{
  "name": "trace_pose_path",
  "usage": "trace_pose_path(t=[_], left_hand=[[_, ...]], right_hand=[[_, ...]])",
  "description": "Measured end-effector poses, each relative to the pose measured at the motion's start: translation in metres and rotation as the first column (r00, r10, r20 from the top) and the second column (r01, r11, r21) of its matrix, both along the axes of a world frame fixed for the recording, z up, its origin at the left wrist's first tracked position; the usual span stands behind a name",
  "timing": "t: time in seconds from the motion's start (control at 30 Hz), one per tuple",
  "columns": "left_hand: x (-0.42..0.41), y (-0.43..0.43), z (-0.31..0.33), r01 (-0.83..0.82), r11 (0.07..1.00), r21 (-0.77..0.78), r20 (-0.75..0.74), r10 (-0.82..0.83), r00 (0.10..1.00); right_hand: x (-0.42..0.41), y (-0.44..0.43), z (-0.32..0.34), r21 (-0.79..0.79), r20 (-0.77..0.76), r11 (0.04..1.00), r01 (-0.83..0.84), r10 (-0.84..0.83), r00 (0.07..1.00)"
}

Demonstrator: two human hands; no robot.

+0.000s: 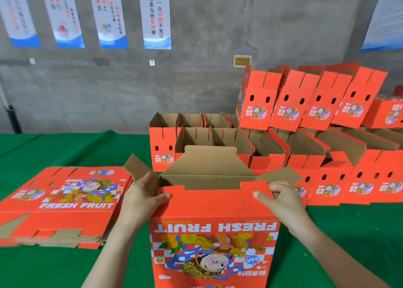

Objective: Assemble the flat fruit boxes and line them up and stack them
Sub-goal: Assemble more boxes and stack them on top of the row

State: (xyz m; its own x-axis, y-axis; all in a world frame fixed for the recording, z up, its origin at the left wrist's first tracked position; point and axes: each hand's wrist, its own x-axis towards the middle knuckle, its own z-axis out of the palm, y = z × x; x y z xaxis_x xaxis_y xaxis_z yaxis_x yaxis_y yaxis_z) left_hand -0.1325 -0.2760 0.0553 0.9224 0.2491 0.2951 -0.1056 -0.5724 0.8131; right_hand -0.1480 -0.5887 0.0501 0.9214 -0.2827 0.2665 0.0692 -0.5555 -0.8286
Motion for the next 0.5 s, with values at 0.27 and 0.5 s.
trace_pose_path(t=[0.27, 0.5], left_hand=[[0.000, -0.011, 0.005, -0.051, 0.888, 0.457, 0.021, 0.047, 0.999], [0.003, -0.015, 0.002, 0.027, 0.875, 0.483, 0.069, -0.068, 0.995]], right_hand=[[-0.008, -0.004, 0.006, -0.329, -0.023, 0.944, -0.014, 0.007, 1.000], [-0.001, -0.004, 0.023, -0.822, -0.057, 0.542, -0.176, 0.228, 0.972]])
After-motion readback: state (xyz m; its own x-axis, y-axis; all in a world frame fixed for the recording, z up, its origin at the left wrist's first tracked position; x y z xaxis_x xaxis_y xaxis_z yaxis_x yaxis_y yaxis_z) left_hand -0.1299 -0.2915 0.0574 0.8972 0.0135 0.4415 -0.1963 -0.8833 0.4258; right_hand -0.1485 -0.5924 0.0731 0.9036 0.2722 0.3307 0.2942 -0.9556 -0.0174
